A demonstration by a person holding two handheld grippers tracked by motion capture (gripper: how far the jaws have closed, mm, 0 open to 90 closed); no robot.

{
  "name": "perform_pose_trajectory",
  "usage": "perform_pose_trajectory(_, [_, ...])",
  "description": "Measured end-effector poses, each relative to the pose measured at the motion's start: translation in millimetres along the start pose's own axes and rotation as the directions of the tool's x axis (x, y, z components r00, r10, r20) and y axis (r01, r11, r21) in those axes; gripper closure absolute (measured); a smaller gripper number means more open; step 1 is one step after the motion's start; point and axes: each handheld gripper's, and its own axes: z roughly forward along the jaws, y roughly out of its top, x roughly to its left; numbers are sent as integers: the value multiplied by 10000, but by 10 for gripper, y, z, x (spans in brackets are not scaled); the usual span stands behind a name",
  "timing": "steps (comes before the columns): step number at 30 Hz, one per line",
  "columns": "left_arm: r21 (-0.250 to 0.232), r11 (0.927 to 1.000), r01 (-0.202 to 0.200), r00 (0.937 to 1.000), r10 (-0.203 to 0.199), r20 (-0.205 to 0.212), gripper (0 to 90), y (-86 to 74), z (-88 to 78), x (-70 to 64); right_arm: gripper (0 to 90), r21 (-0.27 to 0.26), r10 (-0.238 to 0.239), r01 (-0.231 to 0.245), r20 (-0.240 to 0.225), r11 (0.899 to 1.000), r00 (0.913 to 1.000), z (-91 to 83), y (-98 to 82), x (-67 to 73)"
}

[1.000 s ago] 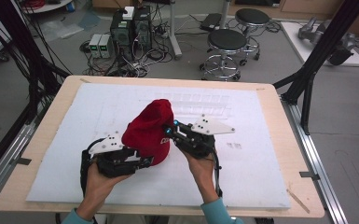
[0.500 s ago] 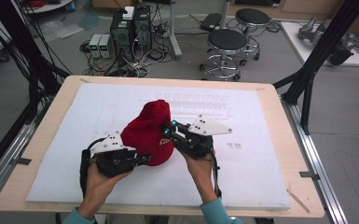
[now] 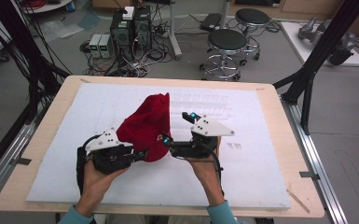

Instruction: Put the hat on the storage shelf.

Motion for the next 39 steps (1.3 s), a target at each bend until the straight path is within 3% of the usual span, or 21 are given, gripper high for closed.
perform_pose_trajectory(7, [-277, 9994, -195, 9983, 179, -560, 853, 176, -46, 96, 110, 56, -207, 205, 337, 9998, 9992, -190, -101, -92])
perform_pose_trajectory(16, [-351, 9987, -369, 9908, 320, -1315, 852, 360, 16, 288, 111, 177, 305, -332, 1386, 9993, 9899, -660, -373, -371])
perform_pose_trajectory(23, [-269, 9975, -646, 9797, 583, -1916, 853, 534, 150, 432, 111, 417, 466, -563, 2054, 9975, 9776, -916, -559, -513])
perform_pose_trajectory(24, [-219, 9971, -728, 9762, 667, -2063, 853, 587, 192, 464, 110, 508, 633, -768, 2283, 9957, 9715, -993, -650, -547])
perform_pose_trajectory(28, [-242, 9974, -672, 9711, 598, -2313, 852, 657, 256, 516, 110, 541, 978, -1150, 2540, 9919, 9623, -1108, -836, -605])
perform_pose_trajectory(29, [-157, 9978, -650, 9674, 591, -2463, 853, 692, 289, 563, 110, 545, 984, -1164, 2610, 9917, 9603, -1127, -874, -613])
perform_pose_trajectory(31, [-132, 9980, -621, 9667, 568, -2494, 853, 704, 303, 582, 111, 610, 975, -1180, 2699, 9911, 9579, -1152, -932, -617])
perform_pose_trajectory(32, [-54, 9980, -632, 9610, 594, -2700, 853, 739, 342, 643, 110, 660, 1004, -1231, 2761, 9902, 9559, -1164, -968, -617])
perform_pose_trajectory(34, [5, 9981, -612, 9592, 589, -2764, 853, 757, 358, 671, 111, 709, 948, -1190, 2795, 9904, 9554, -1171, -1020, -629])
perform_pose_trajectory(35, [47, 9983, -581, 9555, 570, -2894, 853, 797, 399, 728, 111, 752, 1011, -1269, 2803, 9891, 9546, -1175, -1043, -630])
perform_pose_trajectory(39, [13, 9986, -523, 9526, 503, -3001, 853, 848, 467, 798, 110, 638, 1076, -1313, 2889, 9893, 9513, -1190, -1125, -640])
